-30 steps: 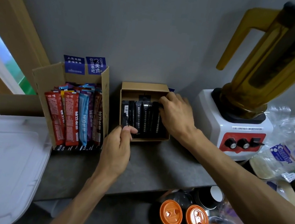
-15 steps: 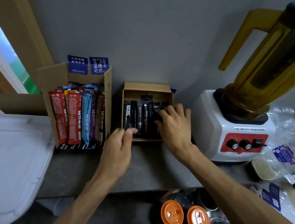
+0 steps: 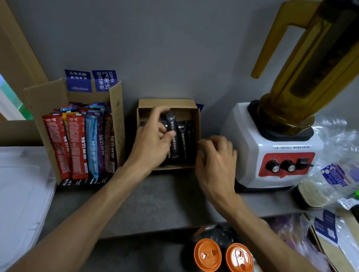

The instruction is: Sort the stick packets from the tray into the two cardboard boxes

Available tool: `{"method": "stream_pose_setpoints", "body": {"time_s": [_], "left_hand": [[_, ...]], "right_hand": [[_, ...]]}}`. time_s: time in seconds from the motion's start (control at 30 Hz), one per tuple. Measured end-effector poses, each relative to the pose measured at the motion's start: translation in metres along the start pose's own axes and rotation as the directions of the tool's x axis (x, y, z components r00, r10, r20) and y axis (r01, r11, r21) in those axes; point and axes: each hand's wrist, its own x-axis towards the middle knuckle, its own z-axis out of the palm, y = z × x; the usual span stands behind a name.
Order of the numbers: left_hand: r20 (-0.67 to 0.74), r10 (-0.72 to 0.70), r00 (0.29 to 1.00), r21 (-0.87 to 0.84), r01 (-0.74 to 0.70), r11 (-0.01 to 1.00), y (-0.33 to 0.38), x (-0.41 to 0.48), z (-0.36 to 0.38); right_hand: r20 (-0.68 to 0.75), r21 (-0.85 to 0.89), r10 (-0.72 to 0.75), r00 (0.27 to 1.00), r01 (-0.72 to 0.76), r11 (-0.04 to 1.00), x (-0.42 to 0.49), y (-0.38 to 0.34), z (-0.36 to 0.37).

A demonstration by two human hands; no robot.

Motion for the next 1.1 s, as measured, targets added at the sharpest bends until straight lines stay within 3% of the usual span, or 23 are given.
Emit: {"method": "stream_pose_setpoints", "body": {"time_s": [0.1,0.23,0.37,0.5,0.73,1.1], "left_hand": [[0.065,0.052,0.997,0.024,-0.054,0.998,0.0,0.018,0.022],[0.048,0.193,0.98,0.136,-0.198,0.971,-0.005,0.028,0.045],[0.058,0.351,0.935,0.518,-0.329,0.79,-0.018,0.029,0.052],[0.084,0.424,0.902,0.66,-0.369,0.654,-0.028,0.017,0.042],[0.328,0.362,0.873,0.704,-0.481,0.523,-0.041,0.013,0.035],[0.408,0.326,0.853,0.745,-0.517,0.421,-0.038,0.014,0.035]], "right_hand": [[0.129,0.149,0.073,0.989,-0.092,0.985,-0.007,0.005,0.001],[0.186,0.153,0.098,0.978,-0.127,0.98,-0.008,0.005,0.002],[0.172,0.165,0.106,0.979,-0.134,0.977,-0.007,0.004,0.003],[0.159,0.236,0.11,0.981,-0.146,0.961,-0.003,0.008,0.007],[0.204,0.348,0.13,0.97,-0.196,0.917,0.002,0.011,0.012],[0.176,0.371,0.197,0.964,-0.251,0.894,0.006,0.003,0.013]]}}
